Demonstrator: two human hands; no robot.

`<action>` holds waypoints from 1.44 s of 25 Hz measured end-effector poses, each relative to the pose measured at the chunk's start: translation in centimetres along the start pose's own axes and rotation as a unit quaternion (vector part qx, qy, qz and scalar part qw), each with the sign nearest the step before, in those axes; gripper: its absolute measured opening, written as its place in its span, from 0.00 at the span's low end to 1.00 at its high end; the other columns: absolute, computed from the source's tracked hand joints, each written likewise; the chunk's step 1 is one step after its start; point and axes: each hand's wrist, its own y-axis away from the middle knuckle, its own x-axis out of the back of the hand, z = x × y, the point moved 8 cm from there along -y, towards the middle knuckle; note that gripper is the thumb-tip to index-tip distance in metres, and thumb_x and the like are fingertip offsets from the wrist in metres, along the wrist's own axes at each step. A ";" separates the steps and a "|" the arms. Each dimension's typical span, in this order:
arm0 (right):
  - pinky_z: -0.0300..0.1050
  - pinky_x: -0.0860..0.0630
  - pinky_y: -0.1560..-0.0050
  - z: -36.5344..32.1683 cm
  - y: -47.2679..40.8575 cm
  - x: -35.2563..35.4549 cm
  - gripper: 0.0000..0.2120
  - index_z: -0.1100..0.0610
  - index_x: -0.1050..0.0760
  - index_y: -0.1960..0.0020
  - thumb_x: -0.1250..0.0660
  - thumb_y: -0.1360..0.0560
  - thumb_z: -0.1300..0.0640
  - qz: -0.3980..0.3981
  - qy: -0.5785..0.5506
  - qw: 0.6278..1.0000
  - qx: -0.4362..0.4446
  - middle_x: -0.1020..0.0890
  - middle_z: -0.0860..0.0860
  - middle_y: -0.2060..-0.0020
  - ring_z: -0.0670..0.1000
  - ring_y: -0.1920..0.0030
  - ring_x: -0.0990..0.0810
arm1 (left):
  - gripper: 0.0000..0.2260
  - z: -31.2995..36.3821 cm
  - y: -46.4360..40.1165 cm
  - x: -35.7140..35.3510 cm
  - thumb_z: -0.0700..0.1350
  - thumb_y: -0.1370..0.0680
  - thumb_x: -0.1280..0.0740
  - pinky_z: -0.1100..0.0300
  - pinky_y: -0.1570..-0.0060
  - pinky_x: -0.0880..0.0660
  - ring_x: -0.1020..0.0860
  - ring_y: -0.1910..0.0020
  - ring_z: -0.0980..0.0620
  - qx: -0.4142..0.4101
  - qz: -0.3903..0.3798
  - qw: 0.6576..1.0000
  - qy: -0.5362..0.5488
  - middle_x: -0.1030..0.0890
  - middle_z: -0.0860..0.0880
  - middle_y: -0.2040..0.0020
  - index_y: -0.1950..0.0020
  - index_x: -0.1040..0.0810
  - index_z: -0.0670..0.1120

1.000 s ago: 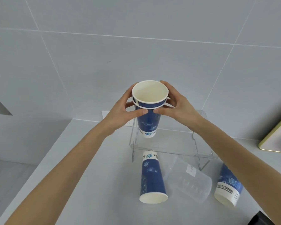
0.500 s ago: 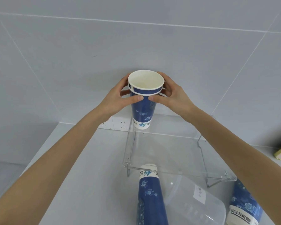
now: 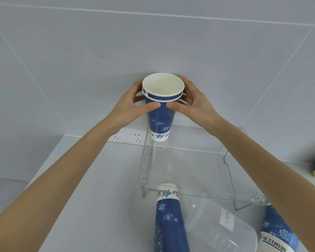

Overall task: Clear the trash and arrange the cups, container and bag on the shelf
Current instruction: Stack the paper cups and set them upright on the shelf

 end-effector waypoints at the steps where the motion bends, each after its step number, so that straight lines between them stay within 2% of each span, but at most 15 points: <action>1: 0.25 0.27 0.48 0.0 0.1 0.0 0.28 0.44 0.38 0.37 0.30 0.30 0.62 0.003 0.000 1.000 -0.005 0.27 0.40 0.43 0.45 0.40 0.27 | 0.26 0.1 0.1 0.1 0.45 0.29 0.30 0.79 0.56 0.28 0.27 0.42 0.55 0.000 0.000 1.000 -0.006 0.29 0.56 0.37 0.34 0.36 0.55; 3: 0.26 0.27 0.46 0.1 0.2 -0.1 0.31 0.46 0.40 0.33 0.30 0.30 0.61 0.007 0.010 1.000 -0.013 0.28 0.40 0.42 0.45 0.40 0.28 | 0.27 0.4 0.3 0.1 0.44 0.29 0.30 0.80 0.58 0.28 0.27 0.42 0.54 0.000 -0.001 1.000 -0.019 0.29 0.55 0.37 0.33 0.37 0.54; 6: 0.42 0.31 0.34 0.4 0.3 -0.2 0.38 0.52 0.48 0.28 0.30 0.30 0.59 0.004 0.040 0.999 -0.030 0.32 0.48 0.32 0.48 0.34 0.31 | 0.27 0.8 0.6 -0.2 0.43 0.29 0.31 0.79 0.57 0.28 0.28 0.41 0.54 -0.003 -0.011 1.000 -0.023 0.30 0.55 0.37 0.33 0.37 0.53; 9: 0.51 0.34 0.30 0.5 0.4 -0.4 0.40 0.53 0.50 0.27 0.30 0.30 0.59 -0.021 0.075 0.996 -0.044 0.34 0.52 0.30 0.51 0.32 0.33 | 0.29 1.0 0.7 -0.5 0.44 0.28 0.31 0.68 0.45 0.28 0.30 0.36 0.53 0.008 -0.046 0.999 -0.029 0.32 0.54 0.33 0.31 0.40 0.52; 11: 0.49 0.35 0.31 0.9 1.0 -0.4 0.40 0.54 0.52 0.27 0.30 0.30 0.58 -0.033 0.101 0.993 -0.059 0.35 0.53 0.30 0.50 0.32 0.33 | 0.33 0.6 1.0 -0.5 0.45 0.28 0.31 0.58 0.39 0.32 0.32 0.33 0.52 0.039 -0.065 0.996 -0.044 0.36 0.52 0.29 0.29 0.45 0.51; 13: 0.48 0.36 0.31 1.2 1.9 -0.3 0.42 0.55 0.55 0.26 0.31 0.30 0.55 -0.034 0.127 0.988 -0.082 0.37 0.53 0.28 0.51 0.30 0.36 | 0.37 0.1 1.7 -0.4 0.46 0.29 0.31 0.54 0.35 0.34 0.35 0.31 0.52 0.071 -0.066 0.994 -0.059 0.39 0.52 0.27 0.28 0.50 0.51; 18: 0.47 0.38 0.31 0.5 6.1 0.1 0.39 0.55 0.54 0.27 0.33 0.28 0.50 -0.048 0.237 0.966 -0.095 0.39 0.53 0.27 0.52 0.29 0.38 | 0.40 0.0 5.4 -0.4 0.49 0.29 0.31 0.58 0.38 0.37 0.39 0.29 0.51 0.103 -0.057 0.985 -0.128 0.43 0.50 0.25 0.27 0.55 0.50; 21: 0.44 0.41 0.32 -0.4 9.4 0.3 0.34 0.54 0.48 0.27 0.35 0.27 0.51 -0.072 0.312 0.944 -0.075 0.37 0.53 0.28 0.53 0.29 0.38 | 0.37 0.7 8.3 -1.1 0.49 0.28 0.32 0.59 0.37 0.40 0.40 0.28 0.50 0.088 -0.078 0.969 -0.216 0.43 0.49 0.25 0.27 0.52 0.49; 25: 0.42 0.43 0.32 -1.1 13.5 0.9 0.28 0.54 0.44 0.28 0.38 0.25 0.52 -0.101 0.372 0.921 -0.060 0.37 0.53 0.28 0.53 0.29 0.38 | 0.28 2.7 11.9 -2.3 0.48 0.25 0.36 0.61 0.36 0.41 0.38 0.30 0.50 0.031 -0.100 0.943 -0.316 0.38 0.47 0.27 0.29 0.43 0.48; 28: 0.41 0.44 0.33 -1.6 16.2 1.2 0.26 0.54 0.42 0.29 0.38 0.24 0.52 -0.102 0.389 0.914 -0.054 0.36 0.54 0.29 0.54 0.30 0.38 | 0.25 3.4 14.4 -3.4 0.48 0.24 0.37 0.62 0.37 0.41 0.37 0.31 0.49 0.021 -0.115 0.931 -0.346 0.36 0.46 0.28 0.30 0.41 0.48; 32: 0.45 0.42 0.31 -1.1 19.9 1.8 0.25 0.54 0.41 0.30 0.38 0.24 0.53 -0.113 0.400 0.907 -0.066 0.35 0.54 0.30 0.54 0.30 0.37 | 0.25 3.0 17.4 -5.1 0.49 0.24 0.37 0.56 0.33 0.41 0.36 0.31 0.47 0.023 -0.143 0.912 -0.383 0.35 0.45 0.29 0.30 0.40 0.47; 36: 0.45 0.39 0.33 -0.1 23.4 3.5 0.23 0.54 0.39 0.31 0.39 0.24 0.54 -0.111 0.407 0.904 -0.073 0.33 0.54 0.31 0.54 0.33 0.34 | 0.25 1.6 20.3 -8.2 0.50 0.25 0.37 0.55 0.34 0.38 0.35 0.32 0.48 0.024 -0.189 0.897 -0.398 0.35 0.47 0.29 0.30 0.40 0.49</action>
